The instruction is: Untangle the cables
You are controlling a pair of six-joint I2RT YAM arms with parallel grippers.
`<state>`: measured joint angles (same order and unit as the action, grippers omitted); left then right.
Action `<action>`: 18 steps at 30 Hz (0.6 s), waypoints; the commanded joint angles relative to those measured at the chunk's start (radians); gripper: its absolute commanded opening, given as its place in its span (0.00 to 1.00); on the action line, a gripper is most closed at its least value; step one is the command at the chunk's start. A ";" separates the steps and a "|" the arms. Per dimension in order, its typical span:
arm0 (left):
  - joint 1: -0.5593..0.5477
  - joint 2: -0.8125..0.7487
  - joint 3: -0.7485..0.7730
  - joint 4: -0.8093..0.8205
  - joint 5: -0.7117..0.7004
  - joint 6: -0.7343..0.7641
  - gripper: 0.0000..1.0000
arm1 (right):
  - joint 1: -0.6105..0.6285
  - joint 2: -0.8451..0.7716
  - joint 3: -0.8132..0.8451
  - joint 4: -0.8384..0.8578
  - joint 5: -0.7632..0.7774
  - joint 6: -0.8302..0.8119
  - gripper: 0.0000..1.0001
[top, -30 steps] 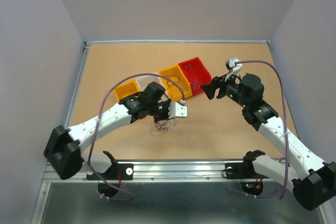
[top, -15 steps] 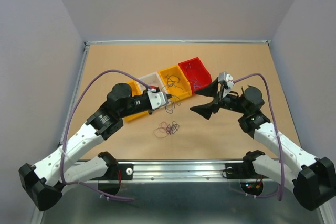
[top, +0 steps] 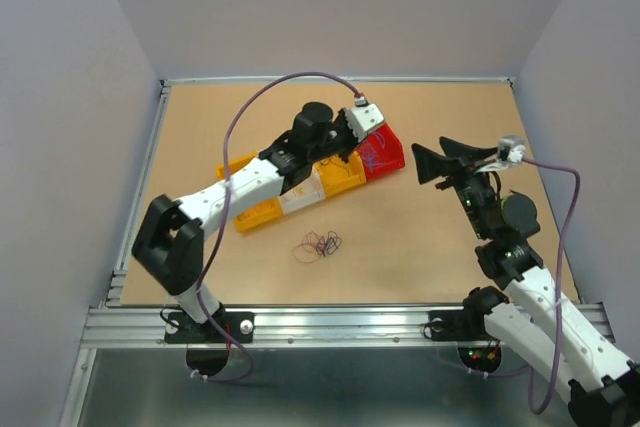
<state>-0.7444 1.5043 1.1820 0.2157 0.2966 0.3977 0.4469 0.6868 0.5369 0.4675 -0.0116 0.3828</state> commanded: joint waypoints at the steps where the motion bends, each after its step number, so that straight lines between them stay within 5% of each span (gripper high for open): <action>1: 0.005 0.198 0.238 0.021 -0.099 -0.060 0.00 | 0.003 -0.114 -0.061 -0.076 0.409 0.051 0.87; 6: 0.010 0.469 0.557 -0.133 -0.129 -0.042 0.00 | 0.003 -0.222 -0.077 -0.136 0.437 0.041 0.87; 15: 0.060 0.660 0.714 -0.180 -0.180 -0.011 0.00 | 0.003 -0.224 -0.069 -0.158 0.408 0.022 0.88; 17: 0.065 0.643 0.702 -0.190 -0.134 0.000 0.14 | 0.003 -0.196 -0.052 -0.162 0.394 0.019 0.88; 18: 0.066 0.628 0.670 -0.196 -0.104 0.009 0.37 | 0.003 -0.181 -0.045 -0.164 0.378 0.015 0.89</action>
<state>-0.6971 2.1906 1.8393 0.0257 0.1383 0.3836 0.4465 0.4671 0.4759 0.3138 0.3805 0.4137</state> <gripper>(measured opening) 0.116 0.883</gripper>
